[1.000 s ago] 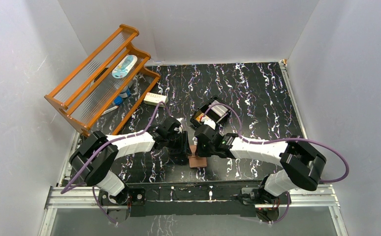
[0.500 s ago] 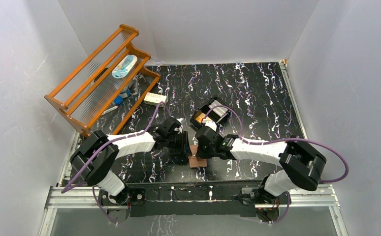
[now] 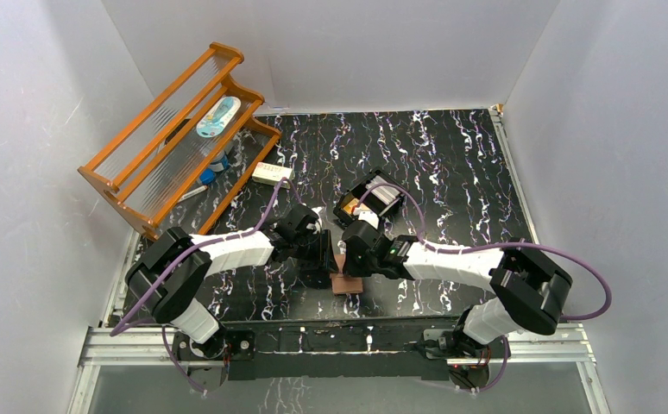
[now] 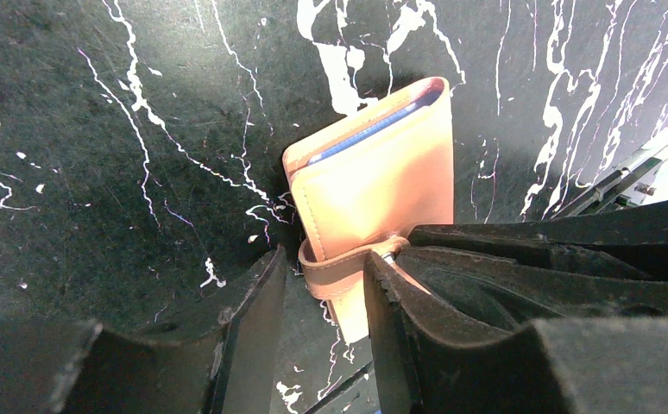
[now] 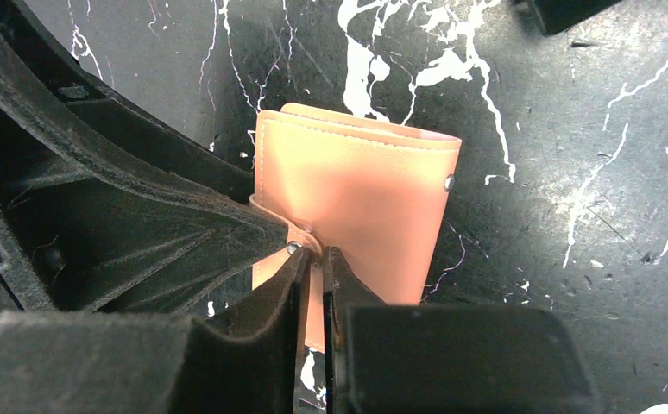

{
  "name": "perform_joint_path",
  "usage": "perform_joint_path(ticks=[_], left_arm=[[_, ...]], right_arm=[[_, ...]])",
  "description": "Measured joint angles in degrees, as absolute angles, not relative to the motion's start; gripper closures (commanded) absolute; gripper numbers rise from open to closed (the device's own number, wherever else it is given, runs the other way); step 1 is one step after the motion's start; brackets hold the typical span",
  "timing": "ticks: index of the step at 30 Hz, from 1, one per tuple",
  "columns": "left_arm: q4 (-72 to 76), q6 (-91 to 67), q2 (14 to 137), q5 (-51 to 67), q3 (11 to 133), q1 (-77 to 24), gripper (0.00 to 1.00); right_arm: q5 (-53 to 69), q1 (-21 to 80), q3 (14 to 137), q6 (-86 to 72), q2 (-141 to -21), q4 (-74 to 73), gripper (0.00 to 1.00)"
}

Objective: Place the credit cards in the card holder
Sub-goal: Close the card holder at the center of the board.

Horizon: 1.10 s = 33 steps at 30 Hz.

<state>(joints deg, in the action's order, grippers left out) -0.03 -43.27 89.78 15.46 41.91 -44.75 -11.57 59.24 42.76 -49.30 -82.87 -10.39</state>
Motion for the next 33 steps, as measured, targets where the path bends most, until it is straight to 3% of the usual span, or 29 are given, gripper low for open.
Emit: perform_joint_path(ticks=[8, 19, 33], left_arm=[[0.0, -43.3, 89.8, 15.4, 41.9, -44.8, 0.63], [0.0, -43.3, 89.8, 15.4, 41.9, -44.8, 0.63], [-0.1, -43.1, 89.8, 15.3, 41.9, -44.8, 0.63]], right_arm=[[-11.1, 59.2, 43.5, -48.4, -83.4, -10.4, 0.79], [-11.2, 59.2, 45.3, -47.7, -85.4, -11.2, 0.91], [-11.0, 59.1, 43.7, -48.3, -84.7, -9.3, 0.95]])
